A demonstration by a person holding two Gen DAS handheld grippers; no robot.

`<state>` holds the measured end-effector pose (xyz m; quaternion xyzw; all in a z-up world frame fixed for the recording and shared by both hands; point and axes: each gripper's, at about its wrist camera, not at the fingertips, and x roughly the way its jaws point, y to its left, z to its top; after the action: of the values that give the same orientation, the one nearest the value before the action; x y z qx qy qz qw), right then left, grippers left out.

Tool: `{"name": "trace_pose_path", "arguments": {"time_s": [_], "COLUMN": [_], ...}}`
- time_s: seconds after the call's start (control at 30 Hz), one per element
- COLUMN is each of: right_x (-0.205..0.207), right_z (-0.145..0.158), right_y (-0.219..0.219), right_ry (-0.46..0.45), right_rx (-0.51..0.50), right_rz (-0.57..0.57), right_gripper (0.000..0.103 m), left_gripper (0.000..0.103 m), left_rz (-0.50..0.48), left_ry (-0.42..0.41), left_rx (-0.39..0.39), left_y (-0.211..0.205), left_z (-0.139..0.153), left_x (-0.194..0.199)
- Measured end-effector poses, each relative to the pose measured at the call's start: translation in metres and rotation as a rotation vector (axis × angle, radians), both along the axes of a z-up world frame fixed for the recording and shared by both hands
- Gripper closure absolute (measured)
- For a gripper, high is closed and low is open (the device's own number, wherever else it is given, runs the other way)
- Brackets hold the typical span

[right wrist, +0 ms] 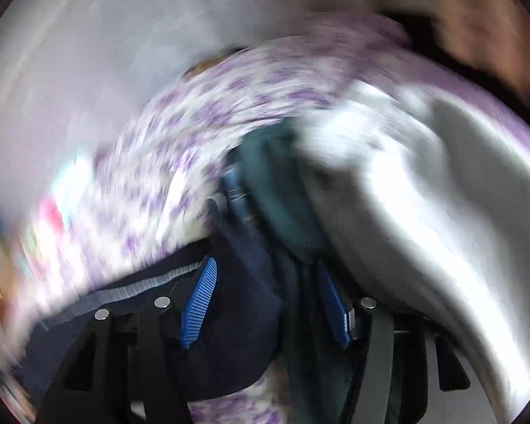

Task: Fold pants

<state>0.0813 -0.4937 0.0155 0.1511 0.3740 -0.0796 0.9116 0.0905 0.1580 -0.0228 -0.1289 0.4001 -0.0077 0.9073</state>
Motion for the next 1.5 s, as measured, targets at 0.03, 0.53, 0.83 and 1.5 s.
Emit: {"name": "trace_pose_path", "arguments": {"time_s": [0.03, 0.53, 0.83, 1.5], "right_x": [0.008, -0.008, -0.038, -0.050], "right_z": [0.001, 0.004, 0.024, -0.021], "right_y": [0.014, -0.029, 0.081, 0.111], "right_ry": [0.044, 0.279, 0.074, 0.000], "right_rx": [-0.078, 0.068, -0.291, -0.112], "right_rz": [0.083, 0.011, 0.233, 0.300], "right_gripper": [0.067, 0.091, 0.064, 0.033], "left_gripper": [0.005, 0.005, 0.005, 0.005], "left_rz": [0.000, 0.033, 0.026, 0.088], "left_ry": [0.000, 0.040, -0.018, 0.216], "left_rx": [0.005, 0.081, 0.055, -0.075], "left_y": [-0.001, -0.006, 0.001, 0.093], "left_z": [0.000, -0.001, 0.026, 0.011], "left_x": [0.000, 0.011, 0.013, 0.038]}}
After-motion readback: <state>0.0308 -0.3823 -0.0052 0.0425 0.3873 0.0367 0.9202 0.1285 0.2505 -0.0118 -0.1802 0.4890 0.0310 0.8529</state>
